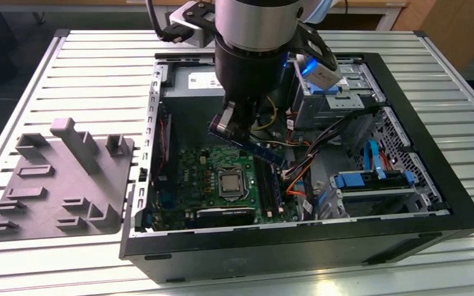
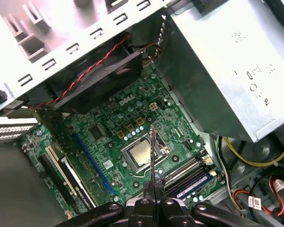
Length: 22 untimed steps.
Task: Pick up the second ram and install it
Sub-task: 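Insert the second ram into the second slot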
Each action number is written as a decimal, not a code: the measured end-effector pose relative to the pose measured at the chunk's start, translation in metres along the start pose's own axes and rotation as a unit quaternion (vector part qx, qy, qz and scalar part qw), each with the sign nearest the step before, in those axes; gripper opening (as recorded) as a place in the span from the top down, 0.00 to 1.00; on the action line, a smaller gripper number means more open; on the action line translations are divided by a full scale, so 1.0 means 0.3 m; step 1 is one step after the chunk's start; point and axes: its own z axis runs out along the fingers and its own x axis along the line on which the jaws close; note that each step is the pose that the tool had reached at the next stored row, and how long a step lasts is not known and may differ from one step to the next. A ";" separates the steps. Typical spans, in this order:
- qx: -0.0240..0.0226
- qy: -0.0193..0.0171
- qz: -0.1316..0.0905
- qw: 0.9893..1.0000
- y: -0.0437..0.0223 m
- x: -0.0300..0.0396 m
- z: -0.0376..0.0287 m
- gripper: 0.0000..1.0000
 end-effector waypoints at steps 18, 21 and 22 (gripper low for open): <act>0.001 -0.002 0.052 0.999 0.000 0.000 0.000 0.88; 0.001 -0.002 0.060 0.998 0.000 0.000 0.000 0.88; 0.001 -0.002 0.063 0.998 0.000 0.000 0.000 0.88</act>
